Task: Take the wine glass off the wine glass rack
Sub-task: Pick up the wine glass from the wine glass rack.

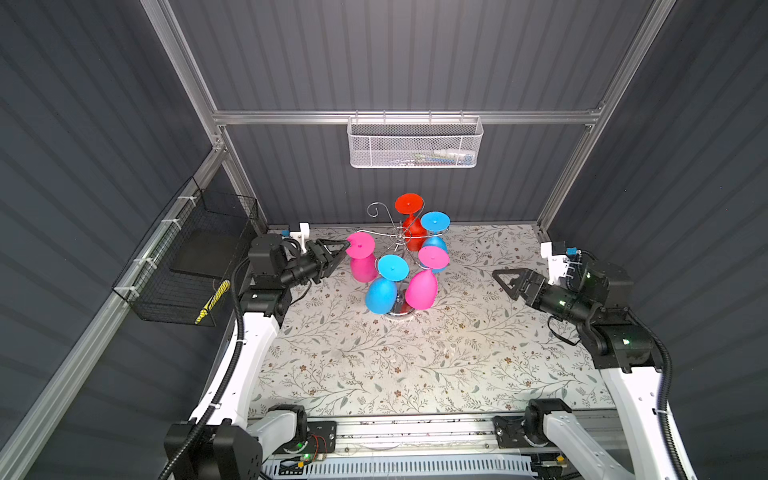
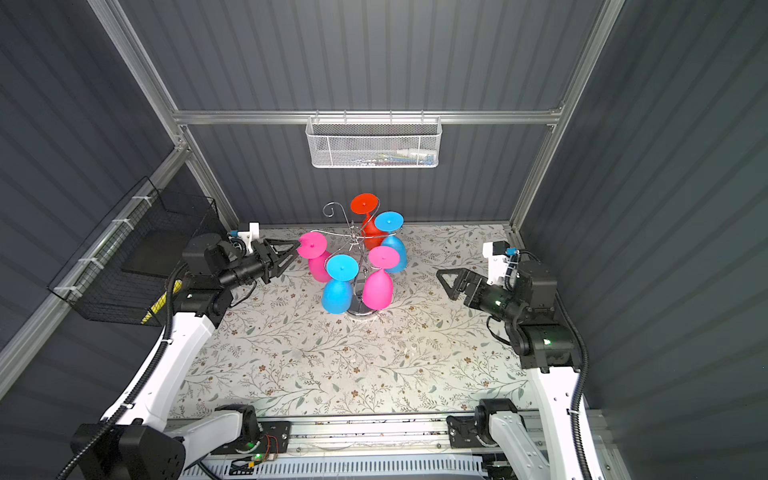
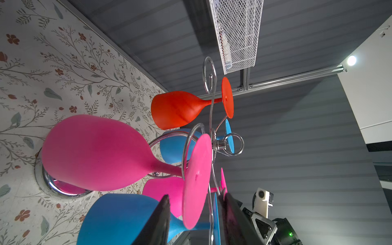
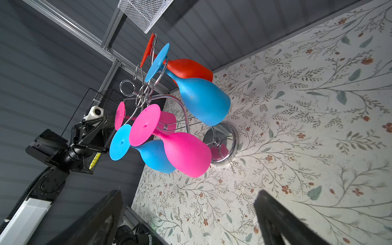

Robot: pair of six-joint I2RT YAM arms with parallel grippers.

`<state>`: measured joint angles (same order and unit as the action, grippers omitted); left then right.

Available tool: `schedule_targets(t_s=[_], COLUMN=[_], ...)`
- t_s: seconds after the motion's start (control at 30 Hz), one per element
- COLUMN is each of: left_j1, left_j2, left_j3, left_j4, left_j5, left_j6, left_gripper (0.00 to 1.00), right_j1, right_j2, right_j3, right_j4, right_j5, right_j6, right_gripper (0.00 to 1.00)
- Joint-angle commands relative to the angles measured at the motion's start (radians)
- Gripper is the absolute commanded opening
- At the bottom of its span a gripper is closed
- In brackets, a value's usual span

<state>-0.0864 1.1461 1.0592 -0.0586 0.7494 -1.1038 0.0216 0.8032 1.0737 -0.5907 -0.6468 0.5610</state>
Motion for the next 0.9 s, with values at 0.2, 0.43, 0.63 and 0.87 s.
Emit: schedule_targets(t_s=[0.2, 0.43, 0.63, 0.87], left_j1=[-0.009, -0.015, -0.023, -0.026], left_j2=[0.022, 0.033, 0.048, 0.058], left_j3=[-0.018, -0.021, -0.018, -0.014], left_j4=[0.05, 0.059, 0.071, 0.072], left_j5=[0.033, 0.034, 0.032, 0.034], left_j6=[-0.016, -0.018, -0.021, -0.032], left_gripper=[0.35, 0.29, 0.28, 0.21], right_j1=[0.02, 0.037, 0.049, 0.061], right_j2=[0.001, 0.002, 0.002, 0.002], right_j3=[-0.009, -0.009, -0.005, -0.005], right_j4=[0.025, 0.026, 0.026, 0.024], right_j5=[0.01, 0.021, 0.031, 0.044], right_j6=[0.012, 0.016, 0.02, 0.024], right_gripper=[0.99, 0.99, 0.99, 0.99])
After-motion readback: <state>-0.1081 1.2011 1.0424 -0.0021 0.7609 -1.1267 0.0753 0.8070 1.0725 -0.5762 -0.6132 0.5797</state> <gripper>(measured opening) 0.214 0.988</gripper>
